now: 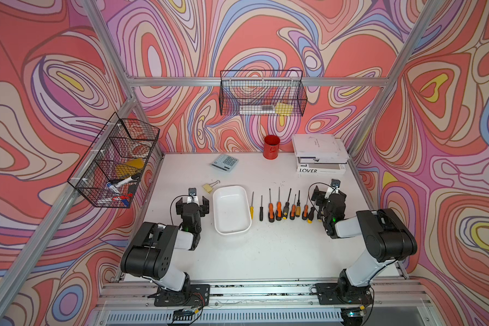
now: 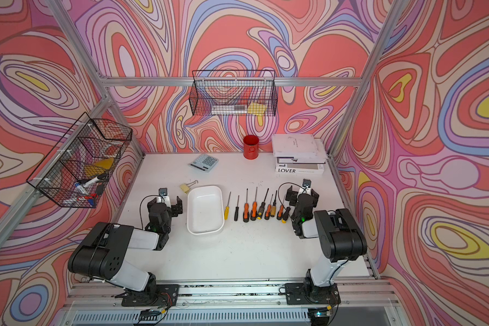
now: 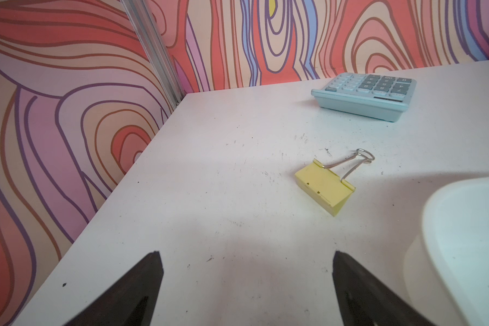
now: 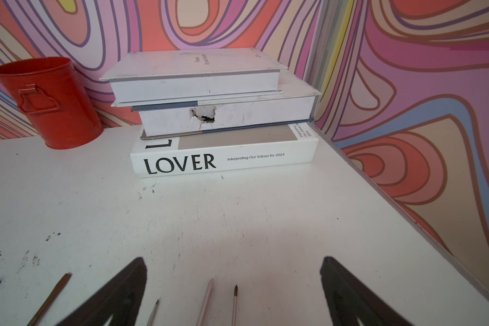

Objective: Take out the screwdriver from the storage box
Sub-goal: Reset both arms

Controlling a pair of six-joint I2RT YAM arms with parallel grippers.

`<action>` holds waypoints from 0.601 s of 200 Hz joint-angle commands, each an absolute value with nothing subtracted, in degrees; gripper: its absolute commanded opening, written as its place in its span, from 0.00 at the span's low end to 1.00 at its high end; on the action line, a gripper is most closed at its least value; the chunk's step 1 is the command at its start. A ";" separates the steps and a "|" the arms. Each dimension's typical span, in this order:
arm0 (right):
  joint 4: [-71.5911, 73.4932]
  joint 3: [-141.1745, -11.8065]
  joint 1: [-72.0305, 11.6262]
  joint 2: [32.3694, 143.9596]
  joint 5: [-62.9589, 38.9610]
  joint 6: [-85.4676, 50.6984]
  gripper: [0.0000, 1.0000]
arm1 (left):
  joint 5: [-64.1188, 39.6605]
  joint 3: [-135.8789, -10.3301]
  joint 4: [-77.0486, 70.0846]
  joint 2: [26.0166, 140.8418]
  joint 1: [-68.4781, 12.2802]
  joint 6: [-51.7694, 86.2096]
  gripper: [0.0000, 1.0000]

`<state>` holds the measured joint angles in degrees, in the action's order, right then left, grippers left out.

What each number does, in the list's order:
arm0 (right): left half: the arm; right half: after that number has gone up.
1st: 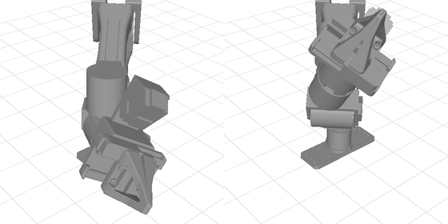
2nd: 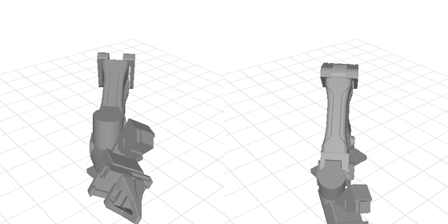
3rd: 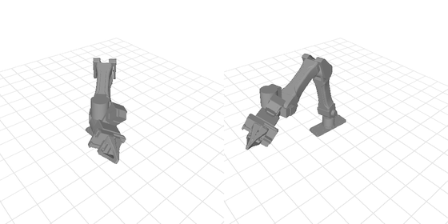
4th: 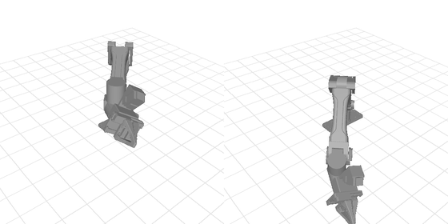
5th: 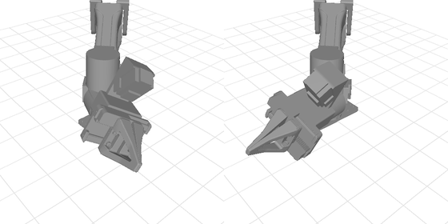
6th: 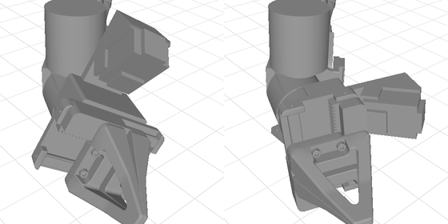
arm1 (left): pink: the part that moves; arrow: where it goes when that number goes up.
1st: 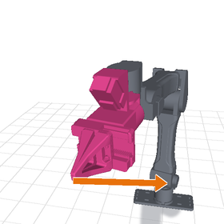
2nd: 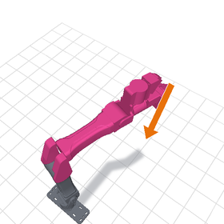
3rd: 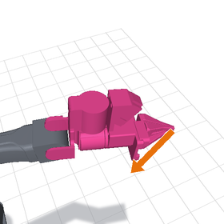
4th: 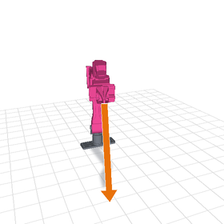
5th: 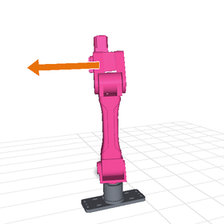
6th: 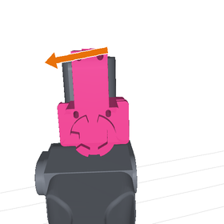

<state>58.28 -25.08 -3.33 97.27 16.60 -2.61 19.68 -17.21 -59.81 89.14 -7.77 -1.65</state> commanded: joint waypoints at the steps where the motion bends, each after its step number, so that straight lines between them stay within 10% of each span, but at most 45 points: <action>1: 57.62 -25.64 -3.13 97.66 16.20 -2.46 0.98 | 19.69 -18.33 -59.50 89.30 -7.29 -1.30 0.99; 120: 57.63 -25.66 -3.18 97.65 16.18 -2.48 0.98 | 18.51 -19.65 -56.34 89.10 -6.18 0.12 0.99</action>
